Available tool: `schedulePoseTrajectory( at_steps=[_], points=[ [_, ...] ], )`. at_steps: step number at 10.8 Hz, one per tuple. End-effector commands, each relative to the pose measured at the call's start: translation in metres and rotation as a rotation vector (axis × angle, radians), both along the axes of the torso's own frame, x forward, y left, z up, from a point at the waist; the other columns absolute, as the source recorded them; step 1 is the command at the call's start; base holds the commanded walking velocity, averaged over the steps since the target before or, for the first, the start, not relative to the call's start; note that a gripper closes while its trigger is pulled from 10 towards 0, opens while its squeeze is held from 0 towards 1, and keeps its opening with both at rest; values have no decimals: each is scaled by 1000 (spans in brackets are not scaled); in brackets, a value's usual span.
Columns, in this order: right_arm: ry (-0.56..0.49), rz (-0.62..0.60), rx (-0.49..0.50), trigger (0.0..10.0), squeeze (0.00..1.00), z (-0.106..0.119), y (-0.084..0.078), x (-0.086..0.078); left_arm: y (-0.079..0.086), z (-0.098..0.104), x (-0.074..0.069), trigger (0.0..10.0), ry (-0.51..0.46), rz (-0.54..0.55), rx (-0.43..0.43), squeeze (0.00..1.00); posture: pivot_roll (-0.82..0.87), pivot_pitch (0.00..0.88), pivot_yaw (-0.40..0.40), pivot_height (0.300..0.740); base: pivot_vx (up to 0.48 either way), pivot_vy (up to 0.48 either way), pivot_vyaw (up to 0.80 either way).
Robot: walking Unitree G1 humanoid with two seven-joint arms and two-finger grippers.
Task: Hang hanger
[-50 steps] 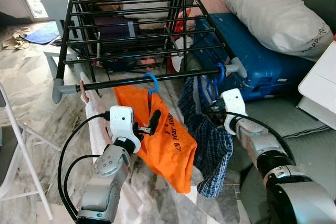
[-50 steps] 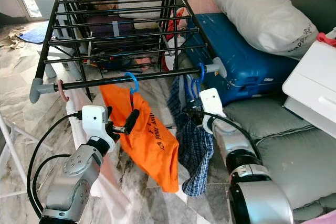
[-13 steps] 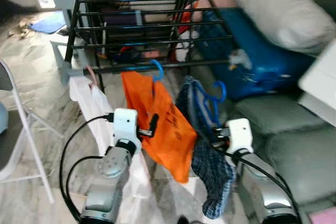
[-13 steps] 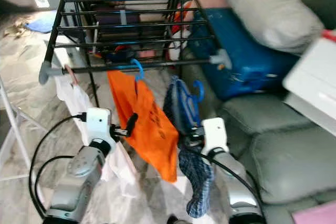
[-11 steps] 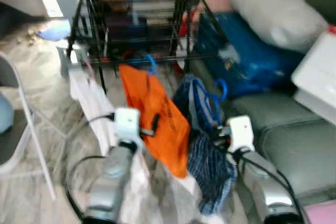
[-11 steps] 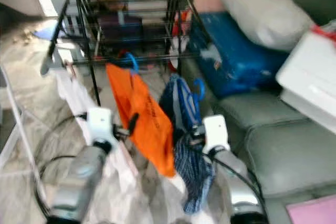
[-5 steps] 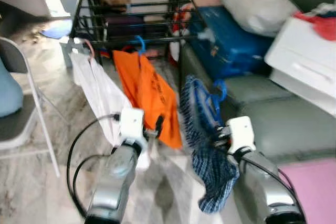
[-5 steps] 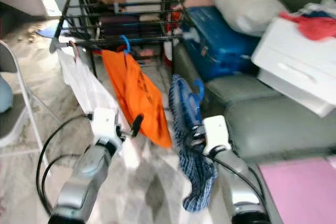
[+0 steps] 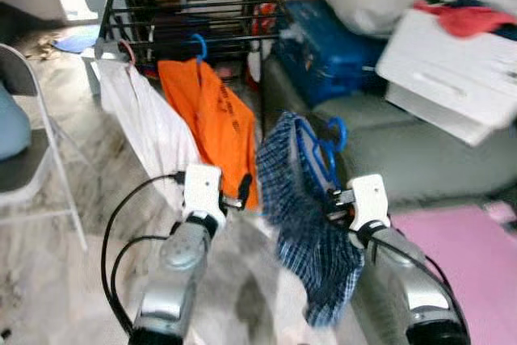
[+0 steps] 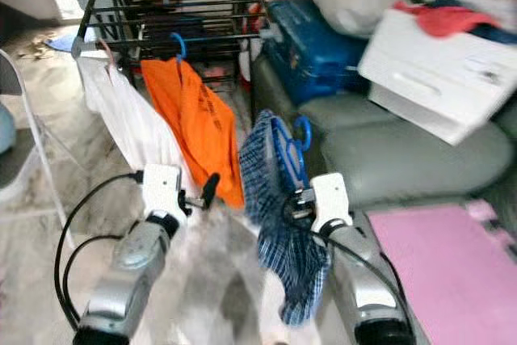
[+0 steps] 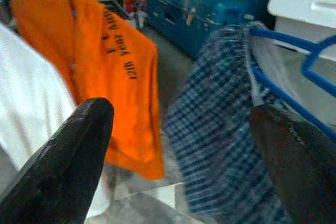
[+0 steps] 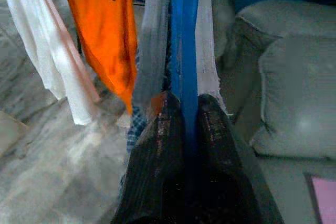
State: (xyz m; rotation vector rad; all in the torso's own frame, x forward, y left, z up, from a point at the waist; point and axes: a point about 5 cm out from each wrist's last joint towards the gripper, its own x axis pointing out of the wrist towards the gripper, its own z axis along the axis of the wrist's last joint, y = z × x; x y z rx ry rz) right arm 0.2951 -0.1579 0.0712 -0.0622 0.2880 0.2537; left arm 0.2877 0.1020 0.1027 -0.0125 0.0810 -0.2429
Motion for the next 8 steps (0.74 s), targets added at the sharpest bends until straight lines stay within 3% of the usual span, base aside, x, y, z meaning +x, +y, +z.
schedulePoseTrajectory(
  at_steps=[1,4,6,8],
  points=[
    [-62,9,13,10000,0,13,6,9,9,0,2,10000,-6,23,15,0,-145,0,-17,740,-259,0,0],
    [-123,-14,39,10000,0,24,5,28,26,6,15,10000,-52,61,67,0,-130,0,7,740,-84,0,0],
    [-147,-15,25,10000,0,26,3,31,43,12,20,10000,-86,99,55,0,-122,0,13,740,0,0,0],
    [-169,-50,33,10000,0,28,-5,39,55,12,28,10000,-86,127,57,0,-136,0,35,740,0,0,622]
  ],
)
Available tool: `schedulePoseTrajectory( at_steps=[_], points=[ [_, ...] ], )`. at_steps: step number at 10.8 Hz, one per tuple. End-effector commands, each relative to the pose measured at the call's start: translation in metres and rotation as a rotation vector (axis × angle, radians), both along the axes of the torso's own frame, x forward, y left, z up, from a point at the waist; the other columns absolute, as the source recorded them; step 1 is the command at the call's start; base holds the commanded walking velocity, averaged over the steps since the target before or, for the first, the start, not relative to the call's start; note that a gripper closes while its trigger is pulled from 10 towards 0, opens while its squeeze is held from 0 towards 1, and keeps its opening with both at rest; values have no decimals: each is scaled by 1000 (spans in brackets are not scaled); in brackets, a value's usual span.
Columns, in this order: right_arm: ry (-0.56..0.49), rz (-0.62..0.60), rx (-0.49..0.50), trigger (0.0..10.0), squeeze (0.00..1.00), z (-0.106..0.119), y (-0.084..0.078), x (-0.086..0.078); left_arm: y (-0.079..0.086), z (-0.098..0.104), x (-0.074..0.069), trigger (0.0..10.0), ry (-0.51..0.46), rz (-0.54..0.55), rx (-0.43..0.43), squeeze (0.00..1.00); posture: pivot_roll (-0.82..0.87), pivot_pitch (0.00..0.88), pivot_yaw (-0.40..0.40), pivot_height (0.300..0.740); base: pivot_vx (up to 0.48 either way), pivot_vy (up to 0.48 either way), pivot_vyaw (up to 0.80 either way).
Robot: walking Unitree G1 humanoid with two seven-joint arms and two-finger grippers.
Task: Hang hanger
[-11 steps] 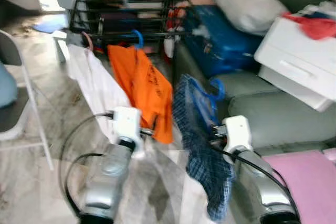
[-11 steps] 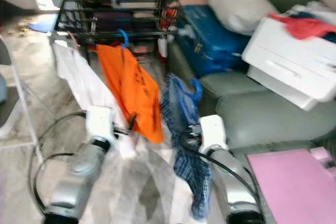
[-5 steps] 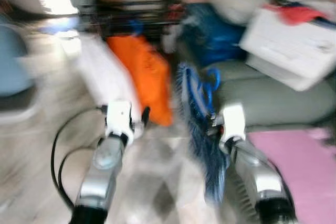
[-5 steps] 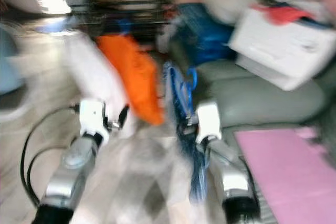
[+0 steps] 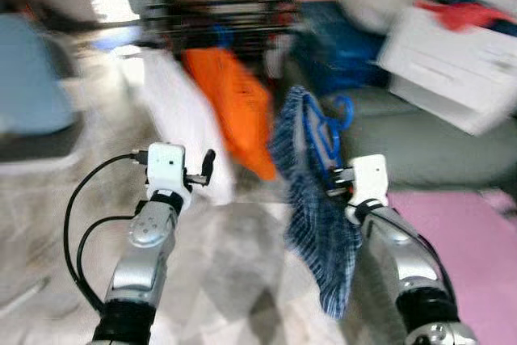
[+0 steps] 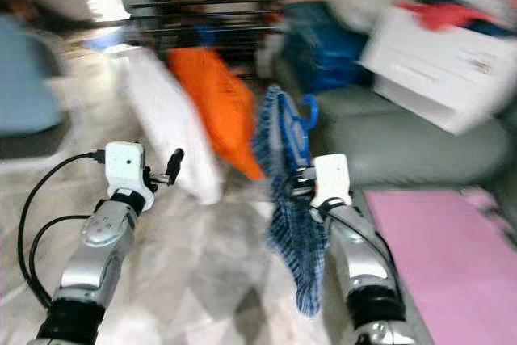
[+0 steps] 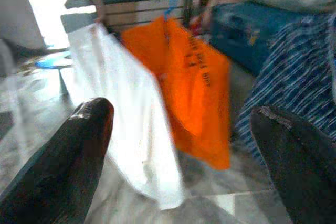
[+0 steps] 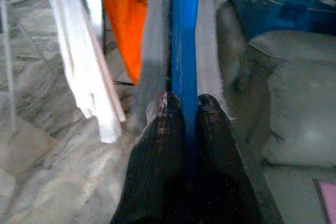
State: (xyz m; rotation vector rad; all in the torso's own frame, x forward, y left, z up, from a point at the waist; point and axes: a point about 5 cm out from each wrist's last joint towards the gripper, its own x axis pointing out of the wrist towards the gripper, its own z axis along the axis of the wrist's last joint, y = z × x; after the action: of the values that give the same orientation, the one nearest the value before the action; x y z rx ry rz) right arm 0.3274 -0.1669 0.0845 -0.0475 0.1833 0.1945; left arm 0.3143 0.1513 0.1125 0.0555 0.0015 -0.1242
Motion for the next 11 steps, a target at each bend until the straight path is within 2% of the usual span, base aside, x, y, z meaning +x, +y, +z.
schedulePoseTrajectory(
  at_steps=[1,3,4,6,7,8,10,11],
  points=[
    [-79,4,16,10000,0,18,4,10,6,3,5,10000,-17,5,17,0,-145,0,41,740,0,0,800],
    [-115,3,14,10000,0,23,3,14,-5,8,12,10000,-33,-66,48,0,-170,0,92,740,0,0,800],
    [-107,-19,34,10000,0,19,1,13,-7,8,12,10000,-49,-105,90,0,-172,0,90,740,0,0,800],
    [-114,88,48,10000,0,22,15,16,-9,19,19,10000,-107,-84,95,0,-146,0,59,740,0,0,800],
    [-124,115,53,10000,0,26,17,16,-7,17,16,10000,-101,-70,87,0,-145,0,50,740,0,0,800],
    [-139,195,79,10000,0,35,21,15,-4,9,9,10000,-85,-61,88,0,-147,0,37,740,0,0,800],
    [-135,288,91,10000,0,38,21,3,-1,3,1,10000,-70,-36,86,0,-145,0,33,740,0,0,800],
    [-126,296,110,10000,0,36,24,0,-1,2,0,10000,-56,-20,83,0,-134,0,31,740,0,0,800]
  ],
)
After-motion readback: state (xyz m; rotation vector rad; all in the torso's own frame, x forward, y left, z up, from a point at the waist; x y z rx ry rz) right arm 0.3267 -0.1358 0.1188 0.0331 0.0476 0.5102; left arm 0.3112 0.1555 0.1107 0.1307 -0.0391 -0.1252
